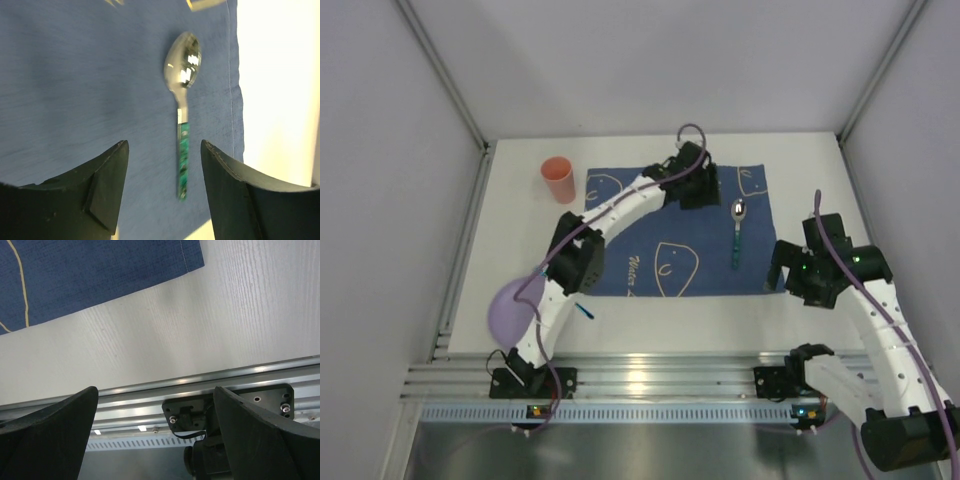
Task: Set the dinner table for one person
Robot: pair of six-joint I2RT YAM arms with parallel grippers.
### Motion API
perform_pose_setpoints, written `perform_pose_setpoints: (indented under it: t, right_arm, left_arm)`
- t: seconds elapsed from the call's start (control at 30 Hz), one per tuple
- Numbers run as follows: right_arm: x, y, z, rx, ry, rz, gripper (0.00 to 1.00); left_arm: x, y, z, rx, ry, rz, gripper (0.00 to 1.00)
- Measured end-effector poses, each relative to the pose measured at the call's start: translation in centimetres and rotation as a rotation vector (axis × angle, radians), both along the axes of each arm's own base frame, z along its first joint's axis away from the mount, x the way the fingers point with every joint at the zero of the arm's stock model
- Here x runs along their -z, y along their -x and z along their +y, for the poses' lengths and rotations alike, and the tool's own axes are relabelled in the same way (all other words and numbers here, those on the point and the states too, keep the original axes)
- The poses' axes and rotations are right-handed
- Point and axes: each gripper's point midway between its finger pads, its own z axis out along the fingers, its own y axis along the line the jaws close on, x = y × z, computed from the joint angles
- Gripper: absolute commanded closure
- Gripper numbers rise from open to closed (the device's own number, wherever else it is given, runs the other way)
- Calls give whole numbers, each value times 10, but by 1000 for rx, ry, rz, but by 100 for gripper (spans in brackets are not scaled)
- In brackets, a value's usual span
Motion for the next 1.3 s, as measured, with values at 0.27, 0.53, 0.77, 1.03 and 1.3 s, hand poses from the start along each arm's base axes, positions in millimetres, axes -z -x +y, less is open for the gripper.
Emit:
perform_pose_setpoints:
  t: [0.27, 0.53, 0.77, 1.03, 1.3]
  right_arm:
    - [1, -5, 6, -11, -25, 5, 0]
    - [9, -22, 15, -35, -52, 29, 0]
    - [9, -33, 18, -47, -59, 37, 0]
    - [7, -36, 19, -47, -63, 28, 0]
    - [13, -39, 20, -46, -58, 55, 0]
  left_arm:
    - [-195, -78, 255, -452, -48, -292, 36]
    - [-219, -43, 412, -714, -246, -316, 38]
    - [-120, -35, 464, -735, -415, -56, 40]
    - [-82, -40, 476, -712, -425, 17, 43]
    - [-51, -65, 466, -672, -408, 40, 51]
